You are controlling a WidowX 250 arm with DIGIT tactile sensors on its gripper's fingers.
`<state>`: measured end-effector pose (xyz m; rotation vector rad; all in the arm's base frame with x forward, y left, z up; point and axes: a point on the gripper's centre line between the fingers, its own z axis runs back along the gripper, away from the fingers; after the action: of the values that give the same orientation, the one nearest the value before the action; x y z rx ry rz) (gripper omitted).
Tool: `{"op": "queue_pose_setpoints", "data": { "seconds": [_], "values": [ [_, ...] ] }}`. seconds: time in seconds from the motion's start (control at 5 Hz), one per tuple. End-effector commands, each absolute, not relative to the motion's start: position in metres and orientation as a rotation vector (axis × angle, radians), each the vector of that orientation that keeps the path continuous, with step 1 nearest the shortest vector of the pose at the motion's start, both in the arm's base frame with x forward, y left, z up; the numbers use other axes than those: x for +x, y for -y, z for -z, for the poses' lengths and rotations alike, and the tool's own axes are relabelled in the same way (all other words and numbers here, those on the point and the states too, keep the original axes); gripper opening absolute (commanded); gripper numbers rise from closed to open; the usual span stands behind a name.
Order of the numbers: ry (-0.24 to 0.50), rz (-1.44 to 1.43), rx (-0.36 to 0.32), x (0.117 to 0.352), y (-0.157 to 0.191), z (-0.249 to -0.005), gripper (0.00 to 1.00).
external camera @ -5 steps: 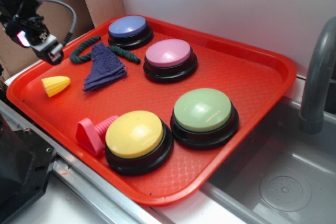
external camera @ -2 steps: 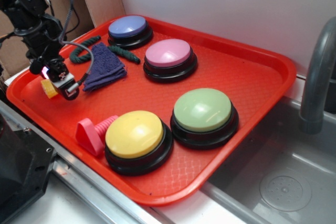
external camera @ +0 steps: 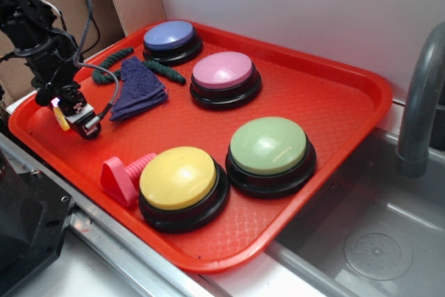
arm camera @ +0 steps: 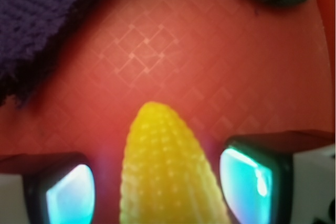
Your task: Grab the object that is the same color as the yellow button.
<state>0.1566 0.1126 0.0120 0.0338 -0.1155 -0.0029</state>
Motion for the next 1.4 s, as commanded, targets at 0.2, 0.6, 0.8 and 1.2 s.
{"op": "queue_pose_setpoints", "data": {
  "seconds": [0.2,0.6,0.8,1.2],
  "values": [
    [0.128,-0.067,0.034,0.159,-0.116,-0.04,0.0],
    [0.035,-0.277,0.072,0.172,-0.086,-0.112,0.0],
    [0.088,-0.377,0.015,0.178,-0.063,-0.149,0.0],
    [0.208,-0.336,-0.008,0.193,-0.033,-0.196,0.0]
  ]
}}
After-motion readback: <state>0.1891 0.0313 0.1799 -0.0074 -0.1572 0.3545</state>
